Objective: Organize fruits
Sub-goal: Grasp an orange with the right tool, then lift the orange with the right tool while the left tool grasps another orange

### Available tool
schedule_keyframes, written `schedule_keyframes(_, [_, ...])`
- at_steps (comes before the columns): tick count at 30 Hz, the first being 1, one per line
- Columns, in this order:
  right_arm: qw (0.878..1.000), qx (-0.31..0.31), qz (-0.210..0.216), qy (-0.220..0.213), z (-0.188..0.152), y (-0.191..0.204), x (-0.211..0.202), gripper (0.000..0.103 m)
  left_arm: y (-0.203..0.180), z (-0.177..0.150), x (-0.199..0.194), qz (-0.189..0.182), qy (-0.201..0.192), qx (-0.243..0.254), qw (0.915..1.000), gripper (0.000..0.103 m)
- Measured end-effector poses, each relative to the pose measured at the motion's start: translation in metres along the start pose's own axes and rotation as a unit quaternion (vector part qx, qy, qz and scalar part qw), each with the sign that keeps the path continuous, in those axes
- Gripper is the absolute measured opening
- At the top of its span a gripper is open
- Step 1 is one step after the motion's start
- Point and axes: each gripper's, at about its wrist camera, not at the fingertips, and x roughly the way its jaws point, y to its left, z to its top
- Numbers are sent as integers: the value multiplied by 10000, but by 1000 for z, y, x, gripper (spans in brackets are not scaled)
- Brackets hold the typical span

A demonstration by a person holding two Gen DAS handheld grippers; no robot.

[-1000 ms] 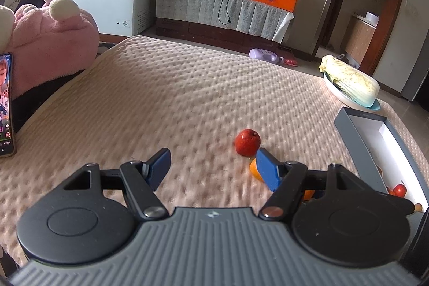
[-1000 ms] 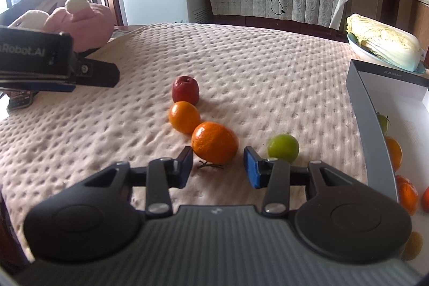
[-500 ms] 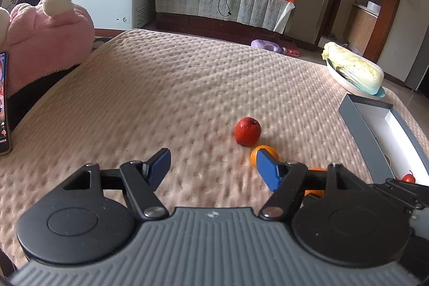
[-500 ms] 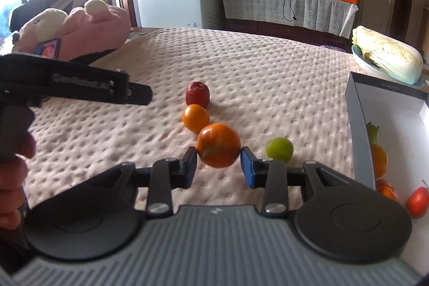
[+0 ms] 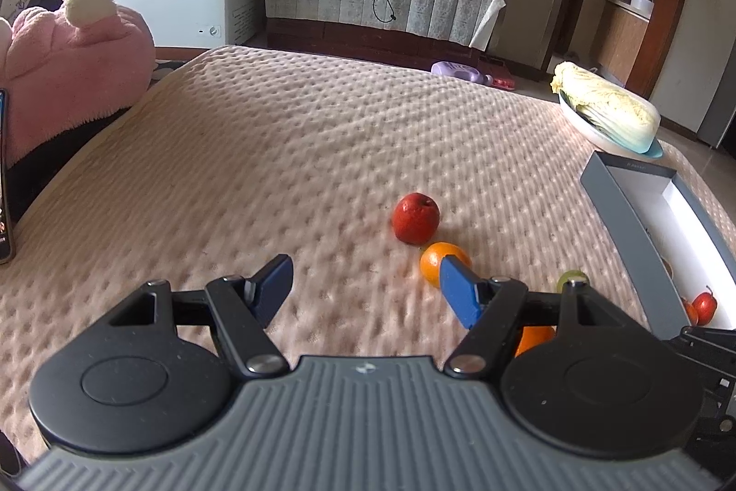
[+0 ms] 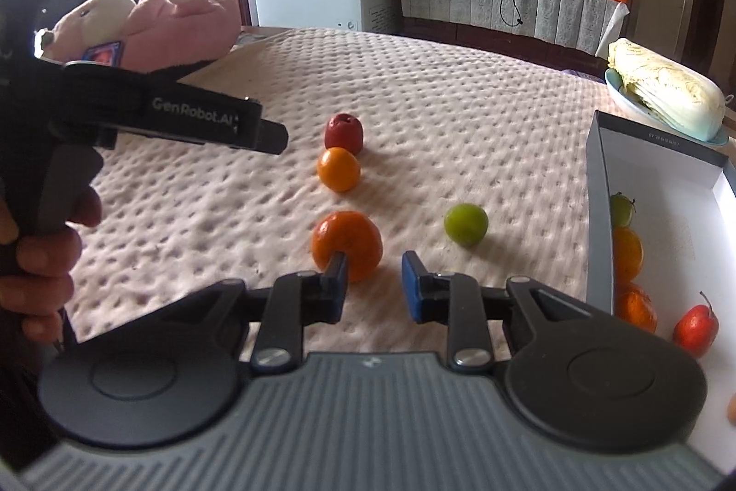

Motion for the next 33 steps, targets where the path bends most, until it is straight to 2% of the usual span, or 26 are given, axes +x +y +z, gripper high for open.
schedule_keyframes(1, [10000,-18,-39,-18,0,1,0,31,0,0,0,-6,7,2,10000,75])
schedule_keyframes(3, [9997,-99,-228,-70,0,4,0,52,0,0,1,-8,20,-15,10000,75])
schedule_keyframes(4, [9995,-125,-272,-103,1,4,1,55,1,-1,2,-14,33,-20,10000,75])
schedule_keyframes(8, [9999,78,71,-91,4,6,8,55,0,-1,5,-30,85,-7,10000,75])
schedule_keyframes(12, [9999,-29,-150,-46,4,15,24,54,-5,-2,10,-88,150,-46,9998,75])
schedule_keyframes(13, [9998,-2,-171,44,5,14,29,51,-7,-2,11,-102,160,-37,9998,75])
schedule_keyframes(14, [9999,57,-99,103,4,12,32,41,-9,-2,12,-117,165,-17,9998,75])
schedule_keyframes(16, [9999,98,-76,109,6,11,31,41,-15,-2,14,-170,173,47,9997,75])
schedule_keyframes(24, [9987,268,-155,-394,12,-12,-18,41,-29,-2,23,-226,229,85,9994,75])
schedule_keyframes(28, [9980,320,-224,-496,10,-24,-35,41,-38,-3,34,-124,306,148,9993,75])
schedule_keyframes(33, [9967,511,-323,-548,6,-43,-49,41,-39,-3,54,-22,502,-18,9987,75])
